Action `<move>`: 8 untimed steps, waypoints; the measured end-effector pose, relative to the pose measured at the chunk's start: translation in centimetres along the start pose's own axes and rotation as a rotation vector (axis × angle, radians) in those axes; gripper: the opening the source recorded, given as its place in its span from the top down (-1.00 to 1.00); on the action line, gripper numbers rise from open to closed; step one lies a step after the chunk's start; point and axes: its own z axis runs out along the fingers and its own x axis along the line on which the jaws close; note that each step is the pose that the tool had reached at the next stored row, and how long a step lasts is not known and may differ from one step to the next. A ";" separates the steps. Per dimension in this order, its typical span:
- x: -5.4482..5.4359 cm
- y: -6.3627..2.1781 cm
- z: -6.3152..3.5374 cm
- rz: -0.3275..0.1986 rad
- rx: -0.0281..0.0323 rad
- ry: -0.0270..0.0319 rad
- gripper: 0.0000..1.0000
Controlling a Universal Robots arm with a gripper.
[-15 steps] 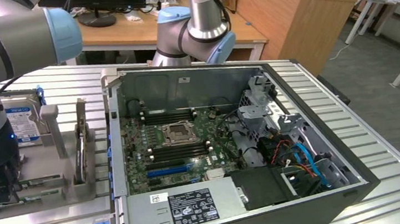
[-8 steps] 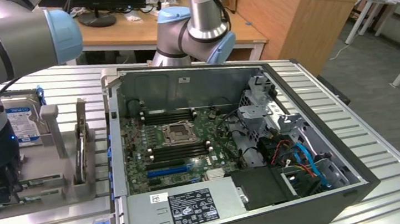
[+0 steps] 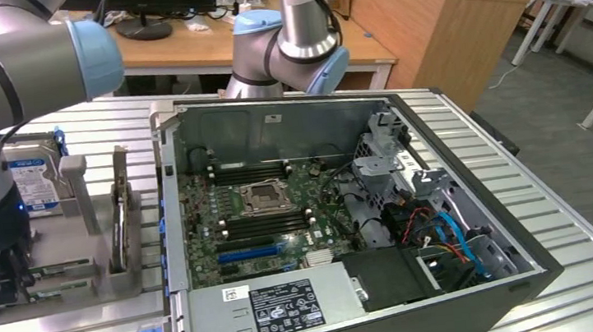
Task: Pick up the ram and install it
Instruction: 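Pick up the ram and move it above insertion slot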
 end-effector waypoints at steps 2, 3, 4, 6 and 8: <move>0.0 0.00 0.11 0.000 -0.0001 0.0001 0.40; 0.0 0.00 0.14 0.000 -0.0001 0.0001 0.40; 0.0 0.00 0.13 0.000 -0.0002 0.0002 0.40; 0.0 -0.01 0.14 0.000 -0.0001 0.0001 0.40; 0.0 -0.01 0.15 0.000 0.0000 0.0000 0.40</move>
